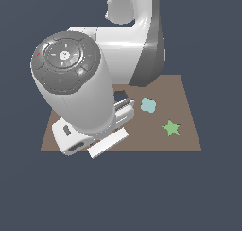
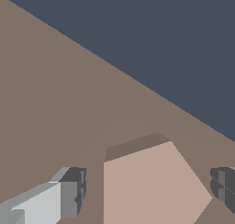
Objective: Insert a designated object into the corresponding slot on a board.
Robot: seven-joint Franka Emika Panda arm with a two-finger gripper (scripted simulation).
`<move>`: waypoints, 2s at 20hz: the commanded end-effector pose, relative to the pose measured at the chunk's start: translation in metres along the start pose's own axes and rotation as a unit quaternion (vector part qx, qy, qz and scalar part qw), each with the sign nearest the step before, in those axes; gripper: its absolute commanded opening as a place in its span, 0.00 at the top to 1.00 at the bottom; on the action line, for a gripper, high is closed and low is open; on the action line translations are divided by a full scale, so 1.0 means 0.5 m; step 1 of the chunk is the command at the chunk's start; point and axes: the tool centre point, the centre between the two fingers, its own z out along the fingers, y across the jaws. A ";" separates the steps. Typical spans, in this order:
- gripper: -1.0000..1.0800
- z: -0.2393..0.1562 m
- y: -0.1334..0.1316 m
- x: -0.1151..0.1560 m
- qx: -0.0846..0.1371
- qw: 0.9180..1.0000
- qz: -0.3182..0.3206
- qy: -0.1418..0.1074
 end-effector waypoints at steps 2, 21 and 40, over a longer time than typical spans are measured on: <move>1.00 0.003 0.001 0.001 0.000 1.000 0.000 0.001; 1.00 -0.004 -0.004 -0.003 0.000 1.000 0.001 0.000; 1.00 -0.010 -0.113 -0.099 0.000 1.000 0.027 0.000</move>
